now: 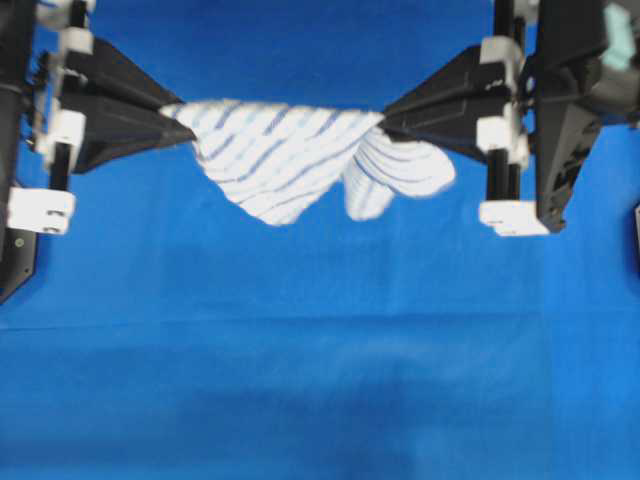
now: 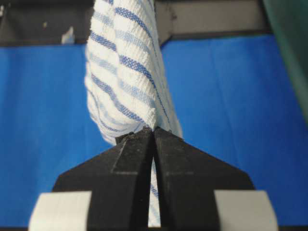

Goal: Lift the towel with both arms.

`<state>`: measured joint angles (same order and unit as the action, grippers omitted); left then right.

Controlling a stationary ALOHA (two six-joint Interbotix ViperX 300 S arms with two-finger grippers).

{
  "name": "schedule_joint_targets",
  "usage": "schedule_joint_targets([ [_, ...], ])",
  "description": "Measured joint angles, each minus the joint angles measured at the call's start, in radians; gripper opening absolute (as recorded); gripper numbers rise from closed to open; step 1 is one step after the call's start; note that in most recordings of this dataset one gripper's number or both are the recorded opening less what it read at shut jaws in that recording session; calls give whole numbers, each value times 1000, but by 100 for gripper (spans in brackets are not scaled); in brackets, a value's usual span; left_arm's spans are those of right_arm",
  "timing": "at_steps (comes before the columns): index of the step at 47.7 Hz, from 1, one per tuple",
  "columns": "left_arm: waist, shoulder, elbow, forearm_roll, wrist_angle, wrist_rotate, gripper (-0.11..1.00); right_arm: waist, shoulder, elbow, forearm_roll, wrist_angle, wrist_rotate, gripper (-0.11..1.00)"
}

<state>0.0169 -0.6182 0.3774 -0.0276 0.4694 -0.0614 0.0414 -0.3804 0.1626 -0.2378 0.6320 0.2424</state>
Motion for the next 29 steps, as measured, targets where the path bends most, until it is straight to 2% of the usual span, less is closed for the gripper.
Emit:
schedule_joint_targets([
  [7, -2, 3, -25, 2, 2, 0, 3, -2, 0, -34, -9, 3, -3, 1],
  [21, 9, 5, -25, 3, 3, 3, 3, -2, 0, -37, -26, 5, -15, 1],
  [29, 15, 5, -25, 5, 5, 38, 4, -3, 0, -35, -28, 5, -35, 2],
])
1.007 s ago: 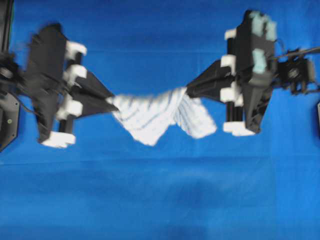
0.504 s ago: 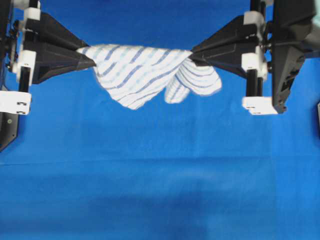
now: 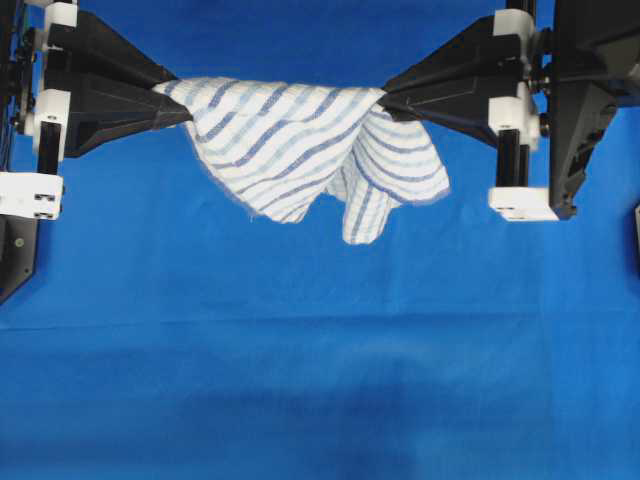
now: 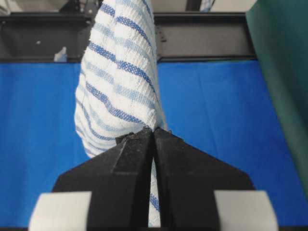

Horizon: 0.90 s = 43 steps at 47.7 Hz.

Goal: Lift the towel with both arms.

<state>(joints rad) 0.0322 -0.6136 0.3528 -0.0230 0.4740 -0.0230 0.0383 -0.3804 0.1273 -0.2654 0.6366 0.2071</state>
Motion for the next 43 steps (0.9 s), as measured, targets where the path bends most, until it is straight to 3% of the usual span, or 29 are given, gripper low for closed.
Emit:
schedule_joint_targets([
  [4, 0, 0, 0, -2, 2, 37, 5, -6, 0, 0, 0, 0, -3, 2],
  [6, 0, 0, 2, 0, 0, 57, 13, -11, 0, -2, 0, 0, -3, 4],
  [17, 0, -5, 18, 0, -5, 67, 80, -40, 0, 11, 0, 0, 0, 65],
  [20, 0, -5, 28, 0, -8, 66, 91, -40, 0, 18, 0, 2, 3, 65],
  [32, 0, 14, 71, 0, -34, 64, 91, -41, 0, 54, 0, 6, 11, 62],
  [43, -11, 57, 160, 0, -63, 63, 91, -43, 6, 178, 2, -44, 57, 62],
])
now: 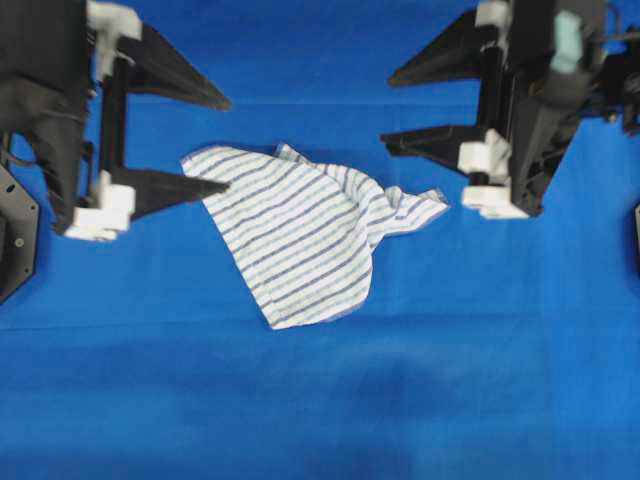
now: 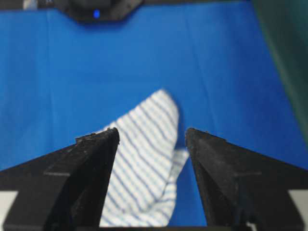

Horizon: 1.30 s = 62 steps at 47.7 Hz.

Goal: Lift the towel with both arms.

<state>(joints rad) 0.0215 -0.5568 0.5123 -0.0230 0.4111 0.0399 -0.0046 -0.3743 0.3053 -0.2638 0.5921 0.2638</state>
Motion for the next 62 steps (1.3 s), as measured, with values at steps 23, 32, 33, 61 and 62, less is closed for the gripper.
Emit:
schedule_joint_targets([
  [23, -25, 235, 239, -3, -345, -18, 91, 0, 138, 275, 0, -179, 103, 62],
  [32, -25, 390, 282, -5, -505, -18, 91, 0, 201, 354, 0, -245, 137, 62],
  [33, -25, 410, 282, -5, -520, -20, 91, -2, 206, 360, 0, -253, 137, 62],
  [61, -25, 752, 276, -8, -730, -71, 90, -61, 411, 497, -2, -529, 147, 62],
  [62, -25, 753, 275, -8, -730, -69, 90, -61, 417, 499, 0, -534, 147, 62],
])
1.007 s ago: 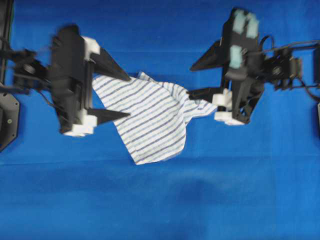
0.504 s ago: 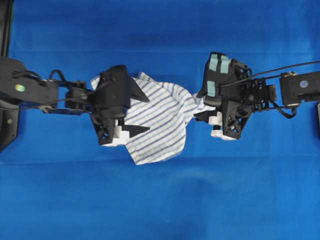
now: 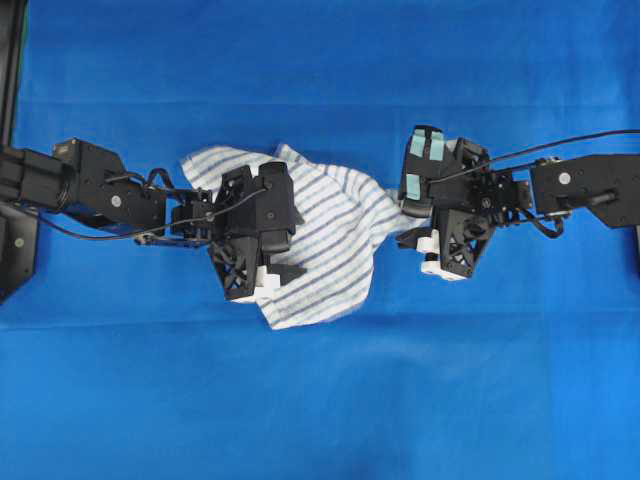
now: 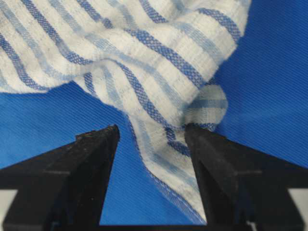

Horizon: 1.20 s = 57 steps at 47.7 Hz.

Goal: Lift the towel with both arms.

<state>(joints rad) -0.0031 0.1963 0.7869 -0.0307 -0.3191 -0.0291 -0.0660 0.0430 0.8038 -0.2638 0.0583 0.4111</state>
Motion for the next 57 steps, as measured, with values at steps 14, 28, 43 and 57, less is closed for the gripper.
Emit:
schedule_joint_targets([
  [14, -2, 12, -9, 0, 11, -11, 61, 0, 37, -3, 0, -21, 0, 55],
  [28, 0, 11, -11, 0, 51, -14, 2, -2, 37, -5, 0, -23, 0, 4],
  [43, 3, -75, -12, 0, 144, -11, 2, -2, 25, -35, 2, -14, 0, 4],
  [57, 8, -287, -48, -2, 313, -11, 2, 18, -127, -106, 14, 133, 2, 4],
])
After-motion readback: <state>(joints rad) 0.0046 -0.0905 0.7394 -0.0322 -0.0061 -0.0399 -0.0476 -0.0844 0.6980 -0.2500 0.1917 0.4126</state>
